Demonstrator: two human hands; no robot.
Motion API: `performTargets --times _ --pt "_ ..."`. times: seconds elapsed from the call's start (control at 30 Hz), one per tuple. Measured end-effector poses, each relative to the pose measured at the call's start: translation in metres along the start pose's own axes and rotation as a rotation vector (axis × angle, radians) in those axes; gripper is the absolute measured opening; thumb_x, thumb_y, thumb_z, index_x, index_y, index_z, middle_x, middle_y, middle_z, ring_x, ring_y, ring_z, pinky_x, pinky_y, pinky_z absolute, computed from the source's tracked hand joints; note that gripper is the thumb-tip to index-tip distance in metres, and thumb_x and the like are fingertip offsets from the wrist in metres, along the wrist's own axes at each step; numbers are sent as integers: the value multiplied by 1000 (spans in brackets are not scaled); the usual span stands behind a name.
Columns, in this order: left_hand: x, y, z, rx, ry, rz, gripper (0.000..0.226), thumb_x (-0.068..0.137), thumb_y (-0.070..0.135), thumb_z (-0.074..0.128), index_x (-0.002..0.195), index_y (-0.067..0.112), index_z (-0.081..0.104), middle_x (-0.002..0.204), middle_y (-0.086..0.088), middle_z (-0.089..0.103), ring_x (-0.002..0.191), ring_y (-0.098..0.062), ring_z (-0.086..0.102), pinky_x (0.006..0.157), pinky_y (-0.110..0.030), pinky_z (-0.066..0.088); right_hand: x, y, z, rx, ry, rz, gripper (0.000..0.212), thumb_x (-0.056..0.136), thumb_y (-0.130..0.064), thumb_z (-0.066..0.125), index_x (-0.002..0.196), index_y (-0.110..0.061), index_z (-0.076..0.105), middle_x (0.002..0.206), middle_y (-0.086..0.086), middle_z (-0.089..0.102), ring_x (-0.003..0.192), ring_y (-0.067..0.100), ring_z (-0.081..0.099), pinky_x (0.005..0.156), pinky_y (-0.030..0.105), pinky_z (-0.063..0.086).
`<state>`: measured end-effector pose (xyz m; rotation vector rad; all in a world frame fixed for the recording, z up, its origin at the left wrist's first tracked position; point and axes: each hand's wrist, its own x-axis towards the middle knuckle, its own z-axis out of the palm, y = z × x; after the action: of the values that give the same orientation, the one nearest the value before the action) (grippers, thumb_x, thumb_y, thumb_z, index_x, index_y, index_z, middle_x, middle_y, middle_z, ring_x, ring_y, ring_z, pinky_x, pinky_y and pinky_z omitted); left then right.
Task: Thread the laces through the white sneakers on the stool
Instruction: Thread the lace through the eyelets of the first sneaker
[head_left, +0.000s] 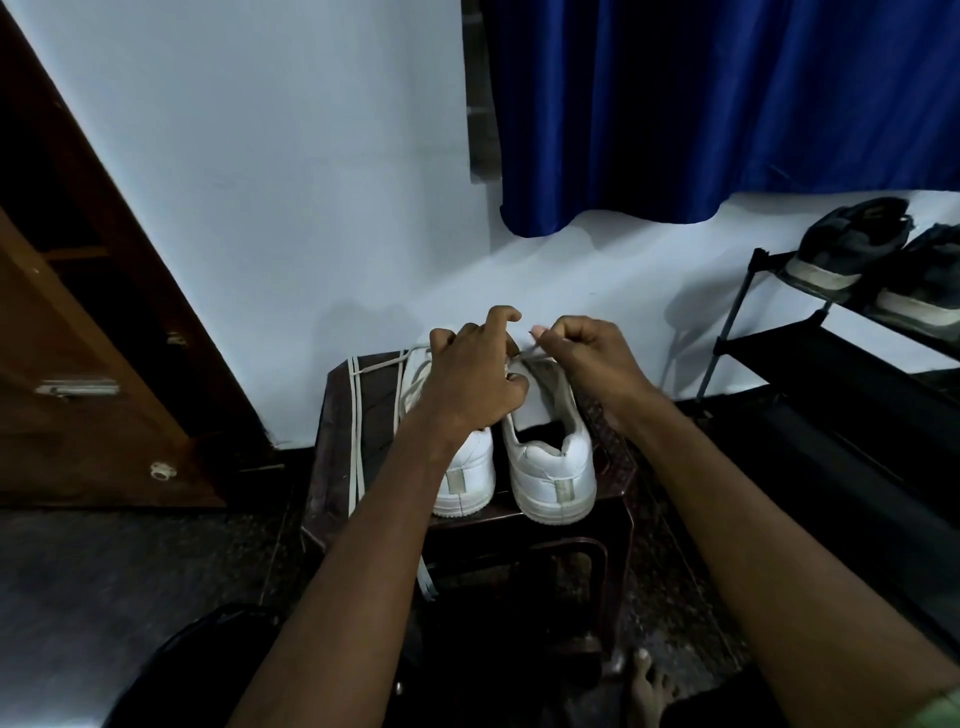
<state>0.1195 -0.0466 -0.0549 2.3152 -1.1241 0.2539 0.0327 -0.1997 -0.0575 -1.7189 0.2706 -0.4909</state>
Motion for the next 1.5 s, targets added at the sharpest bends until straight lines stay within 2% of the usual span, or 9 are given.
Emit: performTargets --times 0.17,0.3,0.43,0.57,0.73,0.87,1.07,1.2,1.5 --pt "0 -2 1 -27 -11 1 72 79 21 70 144 25 40 114 12 67 112 -14 62 94 -32 19 3 -15 -7 697 28 227 31 99 -30 66 72 -17 58 79 5 65 80 20 66 88 36 54" --pt "0 -2 0 -32 -12 0 71 81 23 69 145 26 39 115 13 68 112 -13 62 98 -33 21 0 -7 -1 162 75 162 36 88 -28 79 59 -16 61 71 11 63 78 27 67 80 39 52" --pt "1 -3 1 -36 0 -9 69 82 24 70 145 26 40 115 13 69 114 -12 63 98 -34 22 0 -1 2 -297 19 11 51 78 -50 82 64 -7 58 67 10 65 82 25 72 74 36 51" --pt "1 -3 2 -36 9 -4 67 84 24 69 144 26 41 113 14 70 114 -11 63 94 -33 21 0 -3 2 -712 71 -109 33 79 -52 80 83 -21 68 74 -6 66 71 14 61 65 33 46" --pt "1 -3 3 -29 0 -9 70 83 24 70 145 26 39 112 15 69 113 -11 64 95 -33 21 3 0 6 -748 76 -187 11 82 -30 76 90 -36 80 94 -4 78 84 16 70 84 37 54" --pt "1 -3 2 -19 -17 -11 74 80 23 71 146 25 38 115 13 69 112 -13 64 96 -34 21 5 0 9 -851 57 -204 20 89 -11 65 93 -29 74 102 -3 53 104 18 50 86 40 36" --pt "1 -1 2 -21 0 -12 74 80 20 69 147 24 39 114 13 70 112 -13 65 91 -32 19 -1 0 11 -884 -25 -217 23 90 -26 66 113 -28 65 110 -7 47 110 18 38 87 40 28" --pt "1 -1 3 -27 21 -22 73 82 24 70 148 23 38 119 10 69 114 -13 65 92 -32 17 -1 -1 14 -977 78 -299 16 89 -21 68 102 -28 72 116 -3 56 117 23 43 86 39 30" --pt "0 -1 3 25 35 -30 72 83 27 69 148 28 37 121 16 65 129 -16 49 94 -32 14 3 7 14 -882 -54 -240 20 90 -13 63 98 -29 73 116 -5 57 119 23 45 95 45 39"
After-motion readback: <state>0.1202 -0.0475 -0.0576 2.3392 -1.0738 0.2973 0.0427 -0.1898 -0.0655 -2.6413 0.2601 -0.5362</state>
